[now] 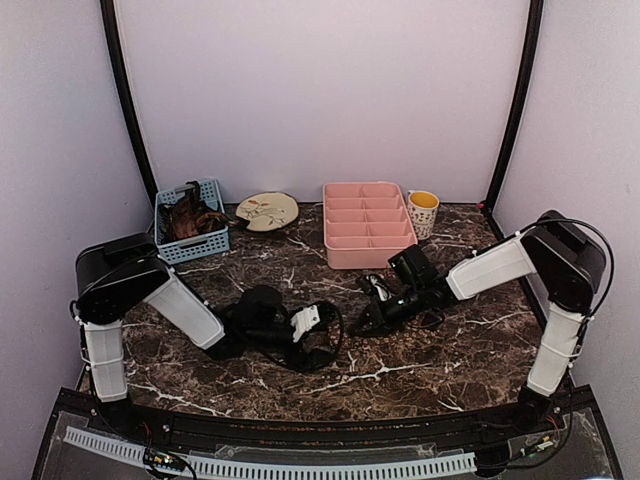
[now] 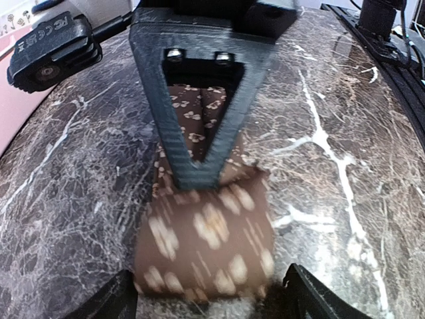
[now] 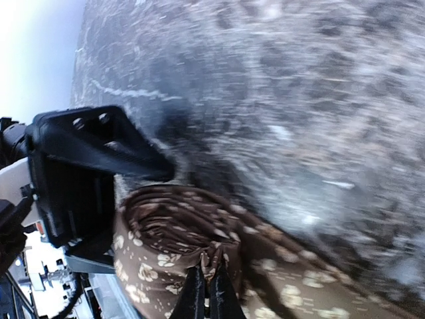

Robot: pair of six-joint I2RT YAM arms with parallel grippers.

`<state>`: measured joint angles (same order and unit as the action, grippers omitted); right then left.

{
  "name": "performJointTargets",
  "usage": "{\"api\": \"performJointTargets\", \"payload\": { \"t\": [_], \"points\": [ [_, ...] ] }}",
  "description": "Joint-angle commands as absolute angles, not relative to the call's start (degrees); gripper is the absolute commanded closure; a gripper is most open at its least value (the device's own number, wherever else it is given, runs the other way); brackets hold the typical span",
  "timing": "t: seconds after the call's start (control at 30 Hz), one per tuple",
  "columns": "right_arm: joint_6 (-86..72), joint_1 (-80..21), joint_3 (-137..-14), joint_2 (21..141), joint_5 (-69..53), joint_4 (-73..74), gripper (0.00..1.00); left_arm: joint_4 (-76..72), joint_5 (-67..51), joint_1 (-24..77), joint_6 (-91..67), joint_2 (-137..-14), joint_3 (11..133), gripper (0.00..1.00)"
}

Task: Roll the ties
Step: Roll the tie at the center of the board.

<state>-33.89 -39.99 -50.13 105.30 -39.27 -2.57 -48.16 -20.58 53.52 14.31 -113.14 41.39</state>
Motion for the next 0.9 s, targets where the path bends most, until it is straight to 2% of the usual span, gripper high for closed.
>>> {"api": "performJointTargets", "payload": {
  "t": [0.0, 0.2, 0.43, 0.57, 0.63, 0.73, 0.8, 0.87],
  "points": [
    [-30.15, -38.32, -47.54, 104.97, -34.45, 1.69, 1.0, -55.49, -23.37, 53.57, 11.3, -113.92, 39.31, 0.21],
    [-27.89, -37.05, -47.2, 105.11, -31.57, 3.07, 1.0, -64.91, -22.81, 54.41, 5.77, -118.9, 41.24, 0.2],
    [-27.86, -37.05, -46.96, 104.67, -31.54, 2.44, 1.0, -65.57, -22.71, 54.9, 1.86, -123.48, 47.94, 0.2],
    [-27.9, -37.16, -47.44, 104.42, -32.15, 2.29, 1.0, -63.93, -22.68, 55.49, 1.15, -125.07, 50.71, 0.24],
    [-27.95, -37.1, -47.83, 104.22, -32.65, 2.36, 1.0, -63.53, -23.37, 55.55, 1.98, -125.68, 51.06, 0.35],
    [-27.74, -37.0, -48.37, 102.31, -33.32, 3.49, 0.97, -64.11, -23.38, 55.55, 4.89, -125.81, 48.81, 0.6],
    [-27.69, -36.45, -48.41, 99.75, -33.78, 4.65, 0.87, -64.14, -22.83, 55.55, 7.04, -125.85, 46.88, 0.69],
    [-27.9, -35.08, -47.72, 96.58, -34.48, 5.45, 0.73, -63.95, -22.77, 55.55, 9.05, -125.96, 45.38, 0.75]
  ]
}}
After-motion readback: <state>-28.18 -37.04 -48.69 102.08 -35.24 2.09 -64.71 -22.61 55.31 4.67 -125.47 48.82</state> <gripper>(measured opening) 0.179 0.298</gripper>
